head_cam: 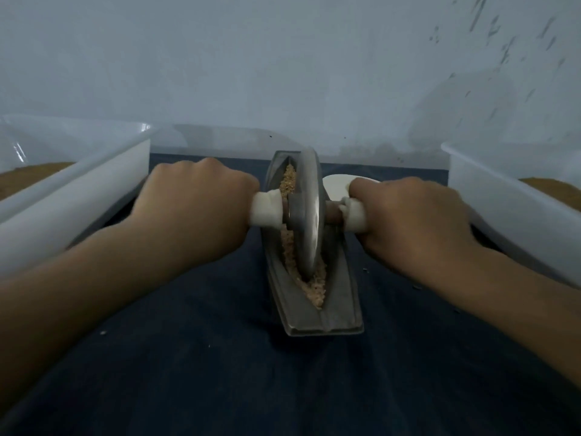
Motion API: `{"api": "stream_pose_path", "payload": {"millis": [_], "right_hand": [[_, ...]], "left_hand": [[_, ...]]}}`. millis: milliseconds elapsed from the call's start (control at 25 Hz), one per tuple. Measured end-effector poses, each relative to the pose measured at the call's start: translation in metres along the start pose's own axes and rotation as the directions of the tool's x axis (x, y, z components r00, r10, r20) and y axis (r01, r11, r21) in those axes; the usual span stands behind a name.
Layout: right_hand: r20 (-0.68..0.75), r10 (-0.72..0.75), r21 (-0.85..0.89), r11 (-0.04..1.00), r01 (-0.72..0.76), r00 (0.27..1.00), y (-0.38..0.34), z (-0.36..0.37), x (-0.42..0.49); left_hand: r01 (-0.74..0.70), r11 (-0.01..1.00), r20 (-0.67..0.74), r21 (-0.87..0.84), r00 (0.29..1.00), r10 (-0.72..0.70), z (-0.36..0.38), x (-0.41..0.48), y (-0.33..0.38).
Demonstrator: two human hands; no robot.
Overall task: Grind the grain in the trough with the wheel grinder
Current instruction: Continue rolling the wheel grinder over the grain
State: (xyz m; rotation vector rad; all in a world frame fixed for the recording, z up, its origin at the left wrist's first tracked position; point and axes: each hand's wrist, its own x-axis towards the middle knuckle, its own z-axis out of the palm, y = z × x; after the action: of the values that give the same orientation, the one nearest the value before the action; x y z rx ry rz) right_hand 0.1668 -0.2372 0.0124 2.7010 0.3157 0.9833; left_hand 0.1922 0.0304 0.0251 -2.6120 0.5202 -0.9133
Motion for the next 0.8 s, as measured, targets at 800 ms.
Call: {"api": "stream_pose_path", "payload": {"millis": [800], "right_hand": [[0.194, 0.134, 0.098, 0.983, -0.155, 0.972, -0.013, 0.033, 0.065]], "left_hand": [[0.173, 0.982, 0.206, -0.076, 0.966, -0.154, 0.009, 0.057, 0.014]]}}
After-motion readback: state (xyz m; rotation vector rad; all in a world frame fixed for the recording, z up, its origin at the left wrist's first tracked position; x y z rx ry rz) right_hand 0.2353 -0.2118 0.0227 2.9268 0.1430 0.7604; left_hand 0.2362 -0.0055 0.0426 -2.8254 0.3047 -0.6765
